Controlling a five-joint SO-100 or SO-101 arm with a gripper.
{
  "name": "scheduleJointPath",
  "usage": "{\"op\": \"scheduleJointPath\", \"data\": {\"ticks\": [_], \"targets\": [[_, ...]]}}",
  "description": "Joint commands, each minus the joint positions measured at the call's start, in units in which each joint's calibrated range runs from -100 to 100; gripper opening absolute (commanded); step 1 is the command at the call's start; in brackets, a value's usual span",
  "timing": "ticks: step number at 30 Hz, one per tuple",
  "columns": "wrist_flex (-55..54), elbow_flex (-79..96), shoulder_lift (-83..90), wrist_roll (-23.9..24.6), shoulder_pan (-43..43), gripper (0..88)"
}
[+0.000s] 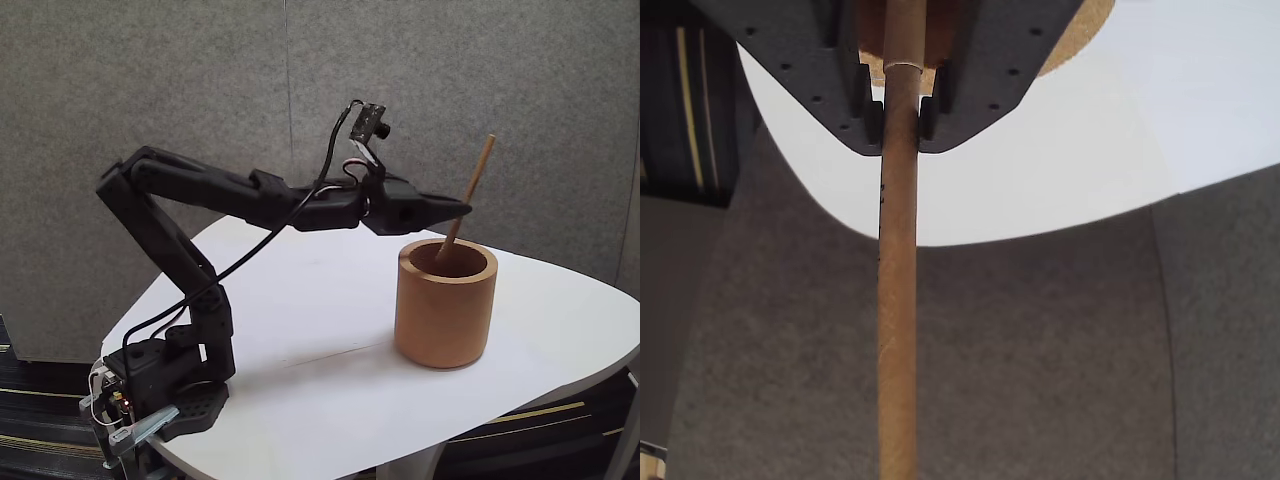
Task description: Grab the pen and put it in the pen holder.
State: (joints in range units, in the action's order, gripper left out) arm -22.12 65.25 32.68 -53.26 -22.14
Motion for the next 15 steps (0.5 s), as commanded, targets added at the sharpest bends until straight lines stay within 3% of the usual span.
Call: {"op": "scheduleJointPath", "data": {"ticks": [1, 15], "targets": [[-3.9, 1.0, 0.1, -0.6, 0.2, 0.5], [-3.5, 5.6, 0.1, -3.3, 0.1, 0.6]]}}
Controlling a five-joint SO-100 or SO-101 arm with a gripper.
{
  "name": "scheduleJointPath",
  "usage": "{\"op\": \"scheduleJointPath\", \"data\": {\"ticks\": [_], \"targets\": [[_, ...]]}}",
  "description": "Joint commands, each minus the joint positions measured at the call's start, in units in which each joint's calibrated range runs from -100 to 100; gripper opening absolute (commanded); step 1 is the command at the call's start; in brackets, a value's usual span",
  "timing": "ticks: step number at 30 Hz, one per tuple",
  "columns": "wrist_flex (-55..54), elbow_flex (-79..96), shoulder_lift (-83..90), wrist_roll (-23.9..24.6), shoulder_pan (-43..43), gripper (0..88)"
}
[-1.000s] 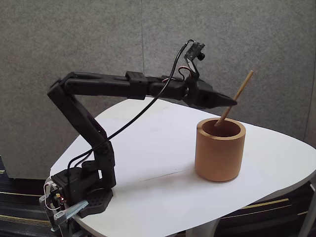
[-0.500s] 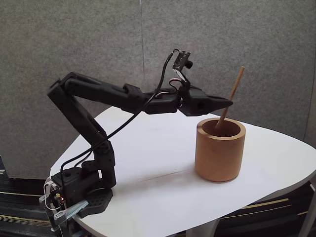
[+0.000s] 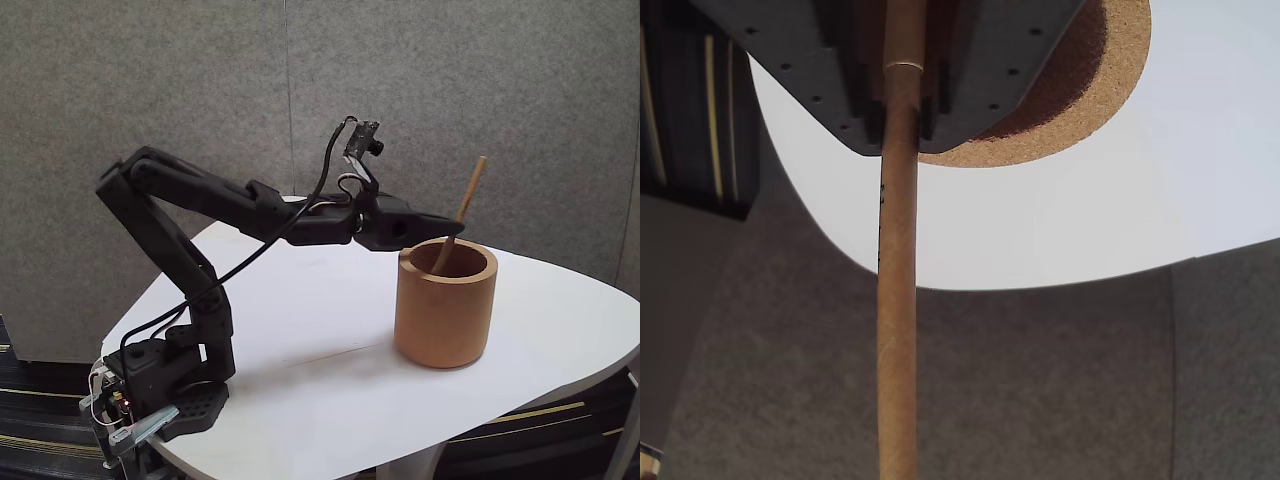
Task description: Grab the pen and put it in the pen holder.
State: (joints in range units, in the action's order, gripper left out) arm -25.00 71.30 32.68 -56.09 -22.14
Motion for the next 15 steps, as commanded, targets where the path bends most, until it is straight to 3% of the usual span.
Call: {"op": "scheduleJointPath", "data": {"ticks": [1, 6, 15], "targets": [[-0.6, -0.5, 0.1, -0.6, 0.1, 0.6], [-0.5, 0.8, 0.1, -6.2, 0.1, 0.6], [-0.5, 1.2, 0.2, -6.5, 0.7, 0.6]]}}
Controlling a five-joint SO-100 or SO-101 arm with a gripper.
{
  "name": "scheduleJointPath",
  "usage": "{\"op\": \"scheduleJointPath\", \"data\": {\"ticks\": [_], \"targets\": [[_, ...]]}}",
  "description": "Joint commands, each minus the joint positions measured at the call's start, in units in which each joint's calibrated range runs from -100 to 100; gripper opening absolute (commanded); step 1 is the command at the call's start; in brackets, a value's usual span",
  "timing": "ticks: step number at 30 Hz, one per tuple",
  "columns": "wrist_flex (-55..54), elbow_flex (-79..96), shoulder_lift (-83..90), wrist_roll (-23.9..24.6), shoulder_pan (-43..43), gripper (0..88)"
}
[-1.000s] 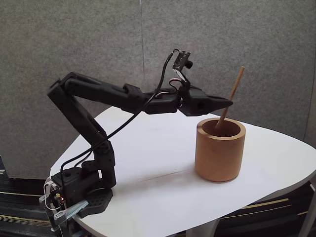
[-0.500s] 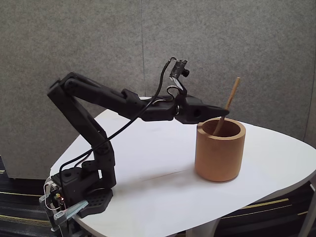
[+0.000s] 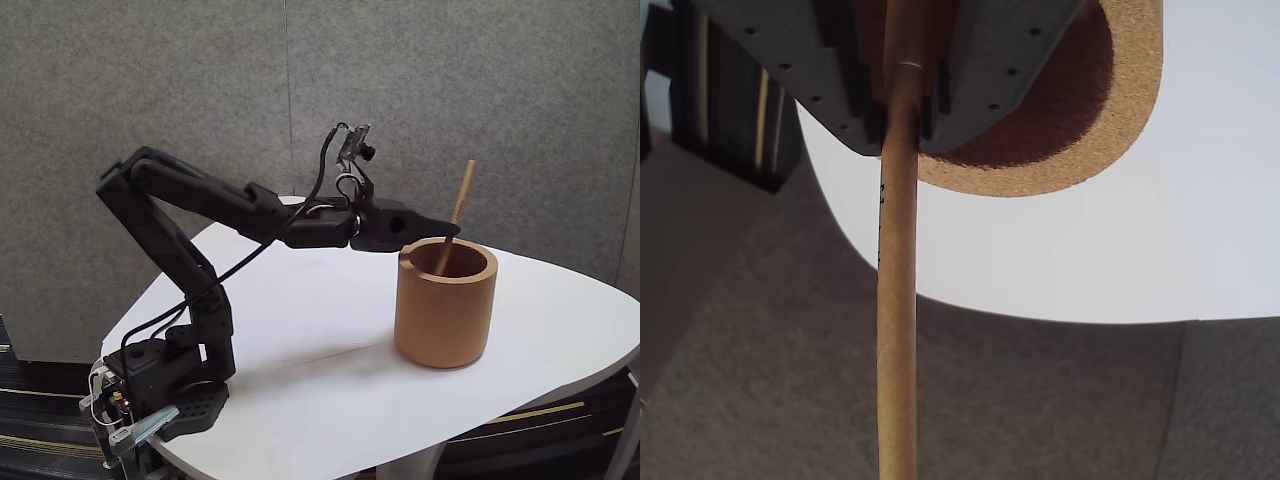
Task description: Grab the pen and put it in the pen holder.
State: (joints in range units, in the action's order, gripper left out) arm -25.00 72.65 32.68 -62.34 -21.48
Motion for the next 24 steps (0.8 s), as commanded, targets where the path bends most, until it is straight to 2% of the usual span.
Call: {"op": "scheduleJointPath", "data": {"ticks": [1, 8, 16, 24], "targets": [[-0.4, -0.2, 0.3, -0.1, 0.0, 0.6], [-0.4, -0.3, 0.2, 0.2, 0.1, 1.0], [-0.4, -0.3, 0.6, 0.2, 0.0, 18.4], [-0.4, -1.1, 0.8, 0.2, -0.3, 18.9]]}}
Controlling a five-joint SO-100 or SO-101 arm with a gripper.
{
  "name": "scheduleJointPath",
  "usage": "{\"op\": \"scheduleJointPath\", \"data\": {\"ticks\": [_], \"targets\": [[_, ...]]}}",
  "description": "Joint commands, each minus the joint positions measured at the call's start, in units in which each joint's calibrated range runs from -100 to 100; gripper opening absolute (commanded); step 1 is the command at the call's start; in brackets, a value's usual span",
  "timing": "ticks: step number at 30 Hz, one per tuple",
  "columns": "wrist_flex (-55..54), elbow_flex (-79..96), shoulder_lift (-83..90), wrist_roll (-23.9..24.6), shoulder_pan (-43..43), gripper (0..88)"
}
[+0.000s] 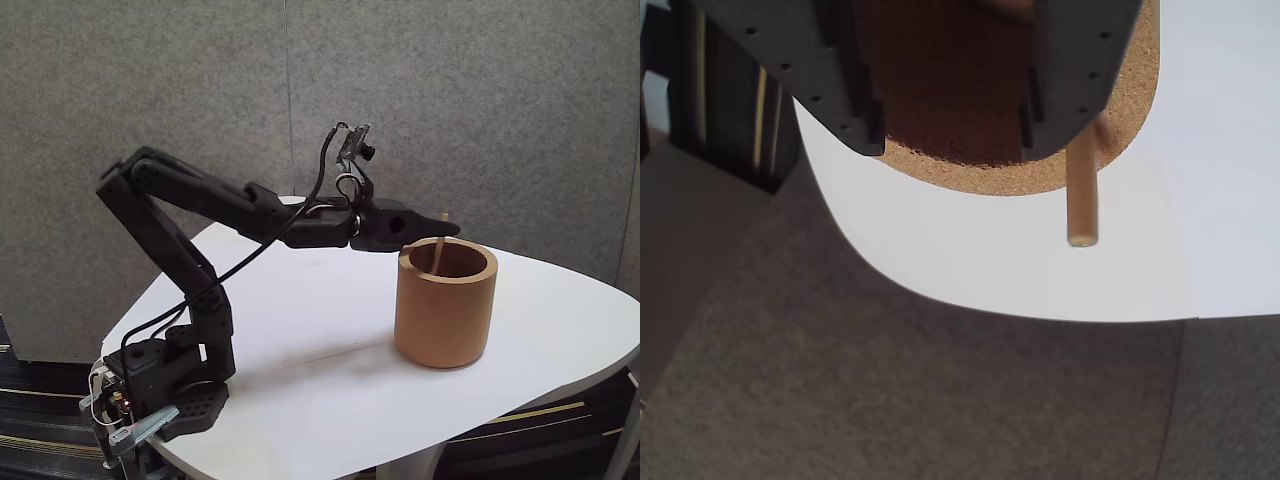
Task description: Grab the pen and put it in the pen holder.
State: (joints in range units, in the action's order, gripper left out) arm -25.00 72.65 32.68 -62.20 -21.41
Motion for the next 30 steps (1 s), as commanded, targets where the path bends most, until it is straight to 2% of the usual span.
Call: {"op": "scheduleJointPath", "data": {"ticks": [1, 14, 18, 24, 30], "targets": [[-0.4, -1.5, 0.8, 0.1, -0.3, 18.9], [1.2, -25.3, 0.1, 0.7, 0.0, 18.4], [12.7, -37.9, 0.1, 6.7, 1.1, 18.4], [42.0, -45.4, 0.9, 18.1, 4.1, 18.4], [62.5, -42.1, 10.5, 34.7, 9.3, 18.3]]}}
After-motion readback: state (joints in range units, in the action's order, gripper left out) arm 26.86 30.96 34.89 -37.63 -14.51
